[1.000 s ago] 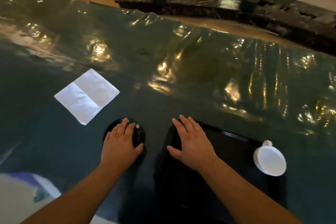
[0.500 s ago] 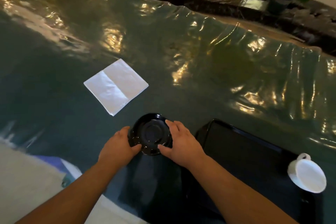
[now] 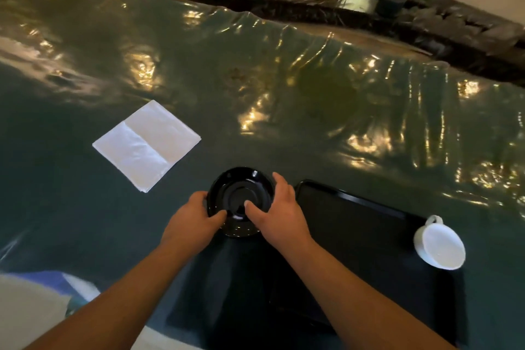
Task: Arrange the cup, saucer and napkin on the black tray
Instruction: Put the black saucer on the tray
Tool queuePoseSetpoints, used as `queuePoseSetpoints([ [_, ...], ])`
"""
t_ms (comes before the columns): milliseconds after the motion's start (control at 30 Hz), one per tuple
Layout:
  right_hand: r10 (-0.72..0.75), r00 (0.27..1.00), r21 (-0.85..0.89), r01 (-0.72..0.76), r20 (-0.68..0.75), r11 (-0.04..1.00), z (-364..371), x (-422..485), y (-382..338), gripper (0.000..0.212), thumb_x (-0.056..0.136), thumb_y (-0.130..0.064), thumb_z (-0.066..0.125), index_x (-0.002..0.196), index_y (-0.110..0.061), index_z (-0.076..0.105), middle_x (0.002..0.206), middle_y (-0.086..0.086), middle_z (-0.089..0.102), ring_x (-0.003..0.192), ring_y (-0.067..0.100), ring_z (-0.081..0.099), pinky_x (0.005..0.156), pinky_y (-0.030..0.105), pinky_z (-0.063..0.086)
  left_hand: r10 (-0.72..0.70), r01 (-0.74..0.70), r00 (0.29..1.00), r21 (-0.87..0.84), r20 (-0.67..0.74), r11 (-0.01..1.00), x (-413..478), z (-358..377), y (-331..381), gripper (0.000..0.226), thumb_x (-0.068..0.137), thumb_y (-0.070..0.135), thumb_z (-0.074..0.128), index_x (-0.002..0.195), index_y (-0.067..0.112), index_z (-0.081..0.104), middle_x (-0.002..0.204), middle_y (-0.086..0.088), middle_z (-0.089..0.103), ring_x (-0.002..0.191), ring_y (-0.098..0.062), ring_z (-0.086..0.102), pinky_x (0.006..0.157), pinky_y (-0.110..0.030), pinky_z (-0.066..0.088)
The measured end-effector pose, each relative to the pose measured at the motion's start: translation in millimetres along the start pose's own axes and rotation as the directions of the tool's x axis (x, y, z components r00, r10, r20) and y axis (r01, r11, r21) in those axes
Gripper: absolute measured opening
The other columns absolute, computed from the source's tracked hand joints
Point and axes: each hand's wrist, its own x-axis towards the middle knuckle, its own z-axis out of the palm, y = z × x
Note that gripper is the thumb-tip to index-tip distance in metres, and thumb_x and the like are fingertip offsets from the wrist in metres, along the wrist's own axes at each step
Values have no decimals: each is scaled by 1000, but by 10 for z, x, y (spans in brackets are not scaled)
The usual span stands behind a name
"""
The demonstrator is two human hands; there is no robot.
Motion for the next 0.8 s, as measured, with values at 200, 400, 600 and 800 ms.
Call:
queuePoseSetpoints([
  [200,74,991,-62,-82,-113,995,-637,-142,589,89,83,-66,65,156,-27,30,152,0,41,128,24,53,96,38,48,134,-137,986,22,94,990,-141,460,675,42,82,52,70,118,41,50,79,18,65,71,4,60,55,-23,41],
  [400,195,962,-16,-202,-191,979,-1120,-370,1229,70,84,-57,68,143,-29,43,136,-3,52,114,22,62,88,36,51,235,-256,942,61,241,965,-339,1014,1145,45,74,59,64,115,50,48,82,23,66,73,6,62,57,-20,43],
  [600,268,951,0,-271,-156,963,-1361,-554,1689,73,83,-56,70,144,-31,38,144,-1,47,116,23,61,89,38,52,282,-343,878,101,386,934,-472,1429,1403,59,77,51,68,131,46,45,98,25,66,88,0,64,69,-25,51],
  [800,221,974,-66,-225,-55,972,-1402,-613,1856,88,84,-59,69,156,-31,28,143,0,44,115,21,63,94,43,57,256,-347,879,172,403,922,-494,1633,1468,99,75,55,81,155,34,27,144,6,54,123,-16,59,99,-38,53],
])
